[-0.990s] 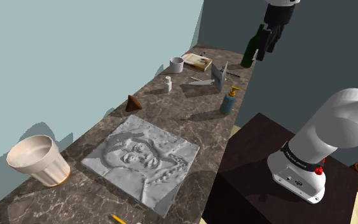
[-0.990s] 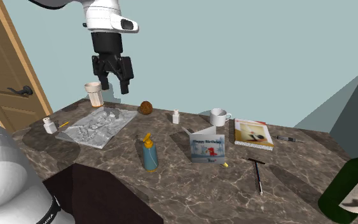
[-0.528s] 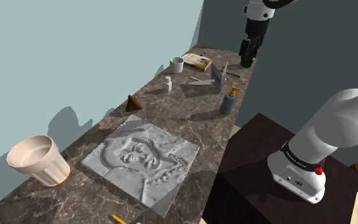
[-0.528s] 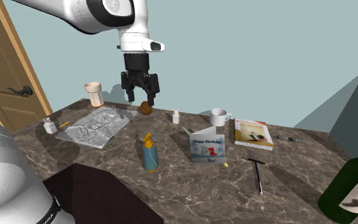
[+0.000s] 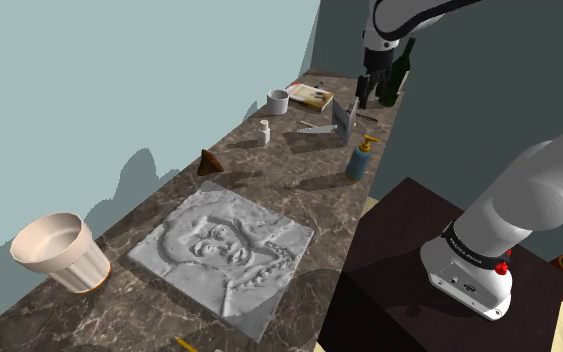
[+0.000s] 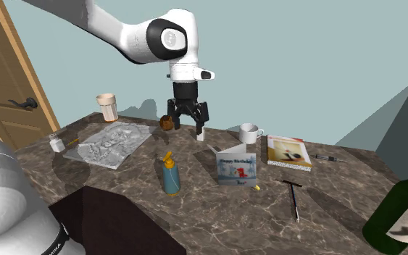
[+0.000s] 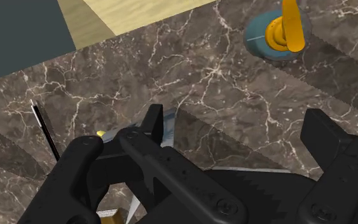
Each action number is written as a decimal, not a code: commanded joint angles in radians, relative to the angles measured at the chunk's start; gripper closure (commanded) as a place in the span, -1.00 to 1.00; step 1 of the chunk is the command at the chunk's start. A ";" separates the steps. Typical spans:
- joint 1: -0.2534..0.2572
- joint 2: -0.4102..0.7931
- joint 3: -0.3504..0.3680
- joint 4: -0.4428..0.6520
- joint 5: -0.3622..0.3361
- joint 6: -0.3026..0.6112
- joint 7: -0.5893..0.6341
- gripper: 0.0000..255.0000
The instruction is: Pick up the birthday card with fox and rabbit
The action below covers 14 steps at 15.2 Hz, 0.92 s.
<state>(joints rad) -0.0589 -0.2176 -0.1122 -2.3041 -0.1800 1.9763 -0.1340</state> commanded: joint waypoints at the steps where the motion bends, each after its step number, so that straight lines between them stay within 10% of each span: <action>1: -0.006 0.078 -0.009 0.042 -0.005 0.037 -0.004 -1.00; 14: -0.058 0.542 -0.049 0.372 0.000 0.174 -0.047 -1.00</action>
<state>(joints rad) -0.1121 0.2985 -0.1591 -1.9511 -0.1809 2.1420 -0.1766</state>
